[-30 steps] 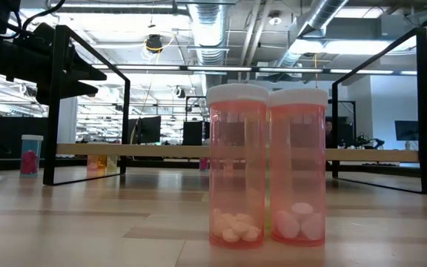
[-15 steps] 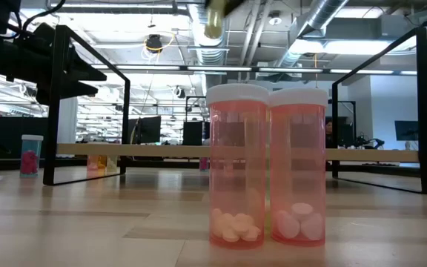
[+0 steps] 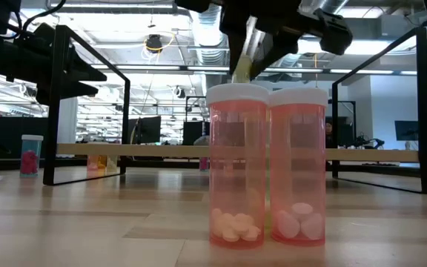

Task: Pick and place medicine bottles onto shelf by color
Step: Put the yellow pill bottle on the shelf

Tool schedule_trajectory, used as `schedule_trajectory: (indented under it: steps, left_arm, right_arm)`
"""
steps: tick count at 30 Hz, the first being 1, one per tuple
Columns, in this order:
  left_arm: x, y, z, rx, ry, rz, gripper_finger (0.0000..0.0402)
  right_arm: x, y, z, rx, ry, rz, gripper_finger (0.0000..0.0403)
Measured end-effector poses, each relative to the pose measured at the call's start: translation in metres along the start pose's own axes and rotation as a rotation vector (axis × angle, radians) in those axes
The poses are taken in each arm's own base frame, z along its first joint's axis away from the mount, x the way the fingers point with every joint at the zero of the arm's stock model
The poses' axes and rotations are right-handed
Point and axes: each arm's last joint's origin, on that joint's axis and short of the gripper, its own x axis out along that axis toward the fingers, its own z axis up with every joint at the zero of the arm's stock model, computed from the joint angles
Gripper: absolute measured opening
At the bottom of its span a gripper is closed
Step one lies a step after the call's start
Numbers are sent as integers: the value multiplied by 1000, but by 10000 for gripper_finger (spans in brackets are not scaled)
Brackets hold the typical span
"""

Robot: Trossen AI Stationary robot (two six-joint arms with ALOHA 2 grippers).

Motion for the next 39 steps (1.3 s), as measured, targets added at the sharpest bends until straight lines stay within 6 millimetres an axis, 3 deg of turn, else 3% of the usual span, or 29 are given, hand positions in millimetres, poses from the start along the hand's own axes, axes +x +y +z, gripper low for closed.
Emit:
schedule_trajectory:
  steps: [13, 21, 29, 39]
  left_arm:
    - [0, 0, 0, 0, 0, 0, 265]
    - [0, 0, 0, 0, 0, 0, 265]
    - [0, 0, 0, 0, 0, 0, 265]
    - [0, 0, 0, 0, 0, 0, 265]
  right_arm:
    - [40, 6, 17, 84, 155, -169, 108]
    - [51, 7, 23, 112, 150, -197, 108]
    - [75, 6, -11, 41, 36, -225, 108]
    - [82, 7, -10, 38, -10, -208, 108]
